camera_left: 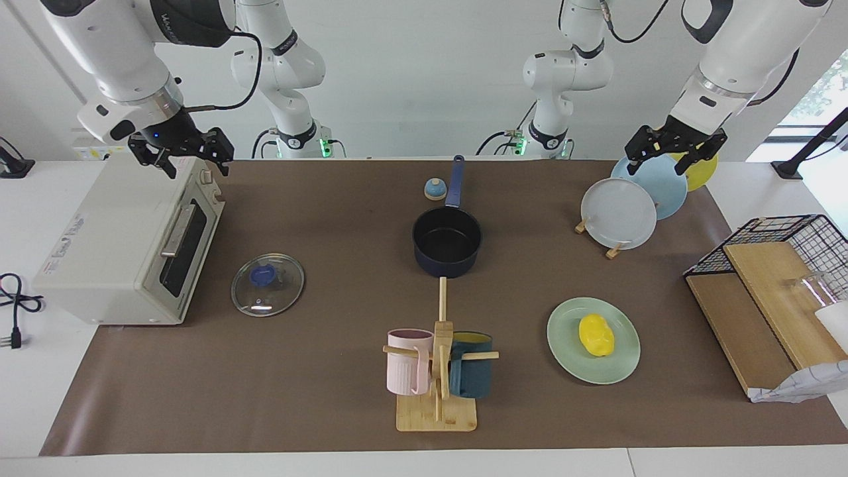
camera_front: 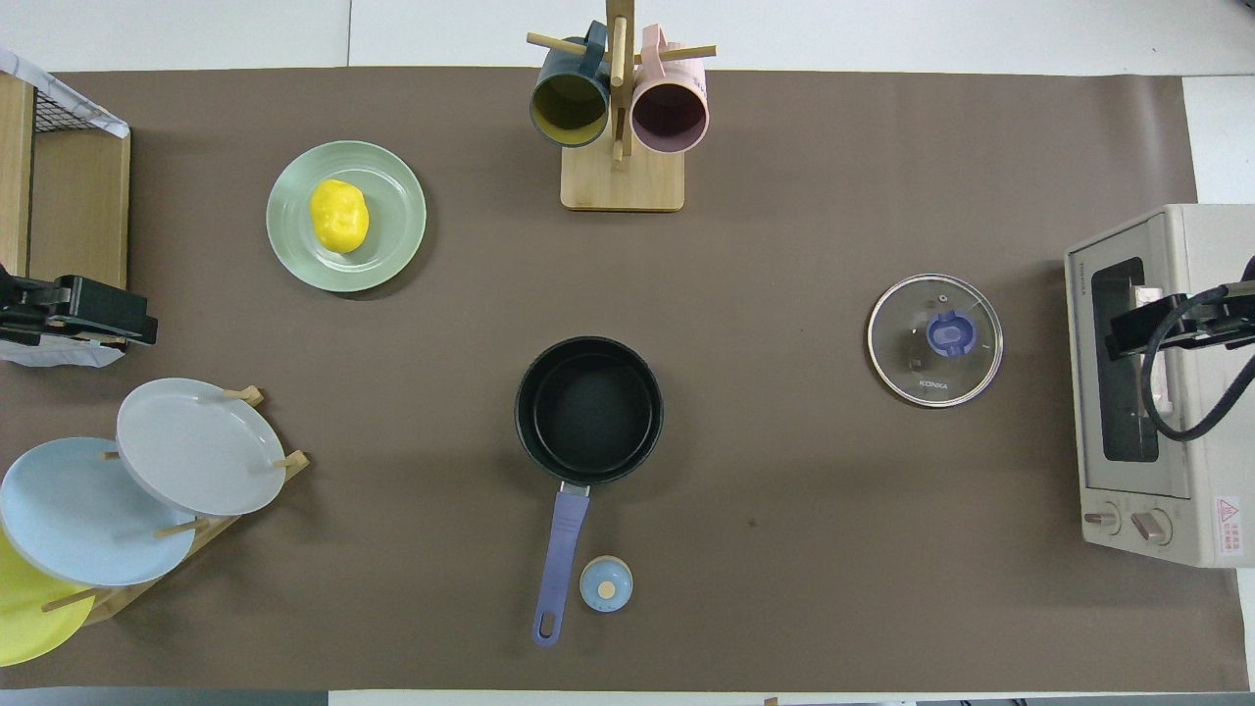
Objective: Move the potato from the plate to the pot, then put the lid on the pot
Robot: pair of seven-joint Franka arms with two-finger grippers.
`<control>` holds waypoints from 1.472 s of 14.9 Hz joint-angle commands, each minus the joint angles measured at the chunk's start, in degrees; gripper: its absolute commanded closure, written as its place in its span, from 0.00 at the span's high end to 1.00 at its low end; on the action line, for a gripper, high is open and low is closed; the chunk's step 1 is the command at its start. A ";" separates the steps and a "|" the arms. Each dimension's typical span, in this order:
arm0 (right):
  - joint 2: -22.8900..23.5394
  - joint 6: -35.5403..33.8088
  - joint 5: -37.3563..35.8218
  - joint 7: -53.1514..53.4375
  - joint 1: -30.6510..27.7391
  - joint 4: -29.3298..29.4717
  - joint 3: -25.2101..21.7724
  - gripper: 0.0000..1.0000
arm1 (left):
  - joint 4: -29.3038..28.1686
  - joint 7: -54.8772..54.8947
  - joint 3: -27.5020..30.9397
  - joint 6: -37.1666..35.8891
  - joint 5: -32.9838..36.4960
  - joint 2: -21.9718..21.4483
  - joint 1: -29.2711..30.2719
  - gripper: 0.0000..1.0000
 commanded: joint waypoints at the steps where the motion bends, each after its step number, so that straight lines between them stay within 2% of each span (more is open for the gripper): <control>1: -0.85 -0.50 0.64 1.04 -0.31 -0.45 0.07 1.00 | -0.55 0.71 0.12 0.84 0.17 -0.86 0.14 1.00; 6: -0.85 -0.50 0.64 1.04 -0.31 -0.45 0.07 1.00 | -0.64 1.33 0.29 1.11 0.26 -0.86 0.23 1.00; 9: -0.85 -0.50 0.64 1.04 -0.31 -0.45 0.07 1.00 | -0.55 1.07 0.20 3.65 0.17 -0.51 -0.04 1.00; 11: -0.85 -0.50 0.64 1.04 -0.31 -0.45 0.16 1.00 | 1.28 0.98 0.12 3.57 0.17 2.02 -0.48 1.00; 12: -0.85 -0.50 0.64 1.04 -0.31 -0.45 0.16 1.00 | 4.08 0.98 0.03 2.70 -0.35 4.56 -0.57 1.00; 14: -0.85 -0.50 0.64 1.04 -0.31 -0.45 0.07 1.00 | 10.49 0.80 -0.15 1.90 -2.72 12.28 -0.39 1.00; 17: -0.85 -0.50 0.64 1.04 -0.31 -0.45 0.07 1.00 | 22.27 0.63 -0.50 3.64 -3.87 26.43 -0.48 1.00; 19: -0.85 -0.50 0.64 1.04 -0.31 -0.45 0.08 1.00 | 24.76 0.63 -0.59 7.76 -3.96 32.33 -0.48 1.00; 22: -0.85 -0.50 0.64 1.04 -0.31 -0.45 0.08 1.00 | 24.68 0.54 -0.06 15.68 -3.70 38.84 -2.23 1.00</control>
